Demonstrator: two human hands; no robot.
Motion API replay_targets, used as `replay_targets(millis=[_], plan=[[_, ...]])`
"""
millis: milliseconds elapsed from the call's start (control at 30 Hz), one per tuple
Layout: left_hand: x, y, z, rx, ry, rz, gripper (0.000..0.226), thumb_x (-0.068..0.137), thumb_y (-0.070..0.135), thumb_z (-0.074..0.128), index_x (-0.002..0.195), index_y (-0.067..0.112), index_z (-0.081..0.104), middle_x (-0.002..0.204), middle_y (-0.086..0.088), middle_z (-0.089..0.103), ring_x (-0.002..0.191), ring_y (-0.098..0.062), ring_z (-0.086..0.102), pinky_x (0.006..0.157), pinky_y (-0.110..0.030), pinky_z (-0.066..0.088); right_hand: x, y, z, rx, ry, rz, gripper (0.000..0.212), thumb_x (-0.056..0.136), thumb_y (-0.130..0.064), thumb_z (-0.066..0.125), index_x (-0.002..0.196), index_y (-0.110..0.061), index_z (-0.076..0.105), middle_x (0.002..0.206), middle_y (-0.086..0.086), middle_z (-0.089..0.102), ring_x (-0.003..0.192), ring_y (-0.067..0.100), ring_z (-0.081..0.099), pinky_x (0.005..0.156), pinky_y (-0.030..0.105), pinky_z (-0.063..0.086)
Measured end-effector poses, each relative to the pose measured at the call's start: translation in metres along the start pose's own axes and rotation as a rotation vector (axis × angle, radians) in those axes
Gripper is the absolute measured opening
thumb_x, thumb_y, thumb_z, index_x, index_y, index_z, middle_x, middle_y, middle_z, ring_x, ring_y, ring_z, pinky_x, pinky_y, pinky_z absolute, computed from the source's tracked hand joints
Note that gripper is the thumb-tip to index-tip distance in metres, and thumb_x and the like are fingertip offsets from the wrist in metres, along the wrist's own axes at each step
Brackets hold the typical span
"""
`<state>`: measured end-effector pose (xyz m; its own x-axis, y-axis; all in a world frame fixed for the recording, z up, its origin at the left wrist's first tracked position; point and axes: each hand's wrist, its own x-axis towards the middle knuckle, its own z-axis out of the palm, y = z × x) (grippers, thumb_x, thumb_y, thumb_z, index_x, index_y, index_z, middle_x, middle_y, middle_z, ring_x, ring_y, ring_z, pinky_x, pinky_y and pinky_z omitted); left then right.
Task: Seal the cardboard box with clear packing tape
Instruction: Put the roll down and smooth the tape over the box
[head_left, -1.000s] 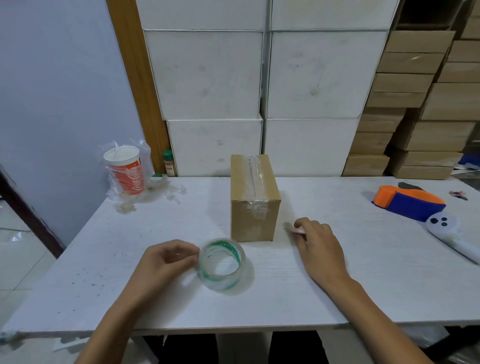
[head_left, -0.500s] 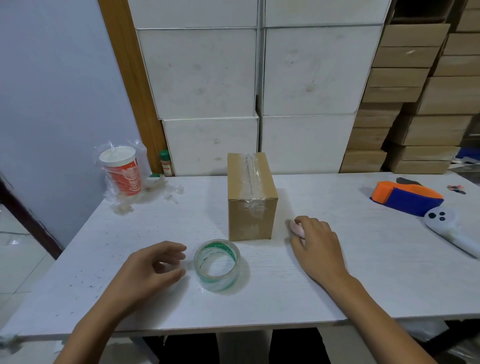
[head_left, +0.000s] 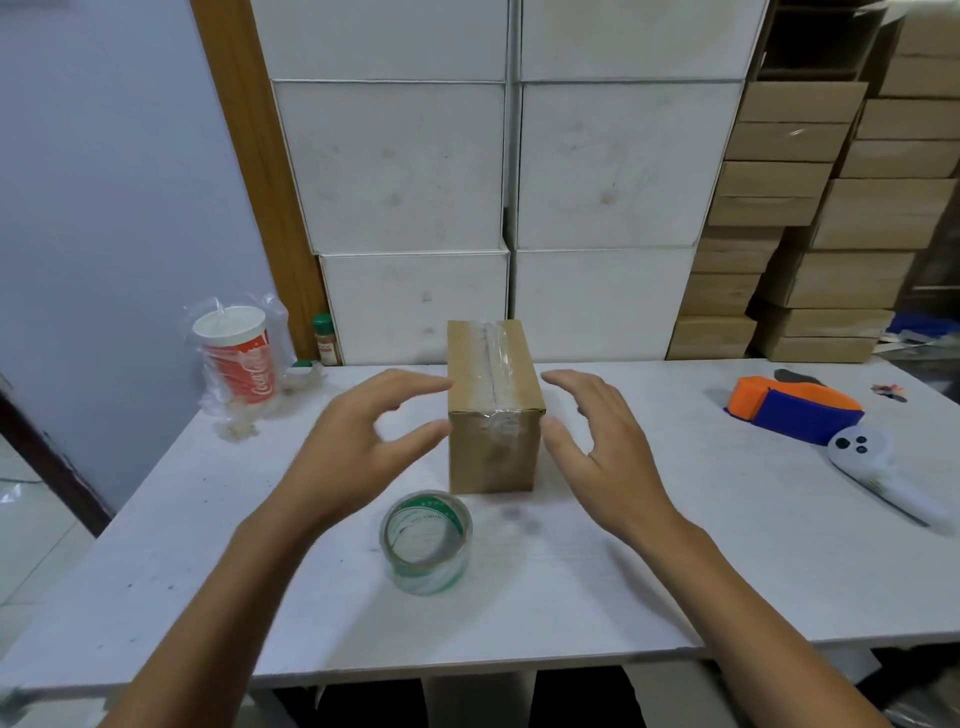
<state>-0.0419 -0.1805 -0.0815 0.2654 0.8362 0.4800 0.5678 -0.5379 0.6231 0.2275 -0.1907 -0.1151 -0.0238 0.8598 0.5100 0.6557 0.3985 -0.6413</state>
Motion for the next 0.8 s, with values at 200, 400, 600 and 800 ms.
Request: replay_targets(millis=[200, 400, 600, 800], plan=[[0.033, 0.000, 0.042, 0.128, 0.043, 0.087, 0.030, 0.092, 0.036, 0.081, 0.122, 0.032, 0.082, 0.124, 0.014, 0.079, 0.118, -0.011, 0.070, 0.102, -0.043, 0.057, 0.017, -0.005, 0.019, -0.056, -0.060, -0.122, 0.039, 0.099, -0.044, 0.068, 0.132, -0.025, 0.075, 0.142, -0.007, 0.069, 0.138, 0.012, 0.057, 0.113, 0.029, 0.044], [0.034, -0.008, 0.053, 0.112, 0.060, 0.059, 0.020, 0.090, 0.033, 0.084, 0.109, 0.029, 0.087, 0.112, 0.015, 0.083, 0.108, -0.008, 0.075, 0.094, -0.042, 0.062, 0.023, 0.009, 0.026, -0.058, -0.060, -0.111, 0.030, 0.096, -0.028, 0.079, 0.126, -0.026, 0.080, 0.139, -0.006, 0.074, 0.141, 0.015, 0.059, 0.113, 0.031, 0.046], [0.030, -0.022, 0.061, 0.088, 0.088, 0.093, 0.022, 0.087, 0.024, 0.087, 0.109, 0.023, 0.087, 0.114, 0.008, 0.084, 0.116, -0.014, 0.074, 0.100, -0.045, 0.060, 0.024, 0.025, 0.029, 0.021, -0.016, -0.127, 0.032, 0.092, -0.019, 0.084, 0.123, -0.024, 0.083, 0.134, -0.006, 0.077, 0.141, 0.011, 0.059, 0.116, 0.023, 0.044], [0.032, -0.028, 0.065, 0.081, 0.130, 0.118, 0.019, 0.086, 0.021, 0.089, 0.105, 0.021, 0.088, 0.107, 0.008, 0.085, 0.113, -0.012, 0.075, 0.097, -0.041, 0.062, 0.032, 0.027, 0.030, 0.079, -0.015, -0.107, 0.027, 0.088, -0.017, 0.088, 0.114, -0.022, 0.086, 0.124, -0.004, 0.082, 0.134, 0.008, 0.064, 0.111, 0.010, 0.044]])
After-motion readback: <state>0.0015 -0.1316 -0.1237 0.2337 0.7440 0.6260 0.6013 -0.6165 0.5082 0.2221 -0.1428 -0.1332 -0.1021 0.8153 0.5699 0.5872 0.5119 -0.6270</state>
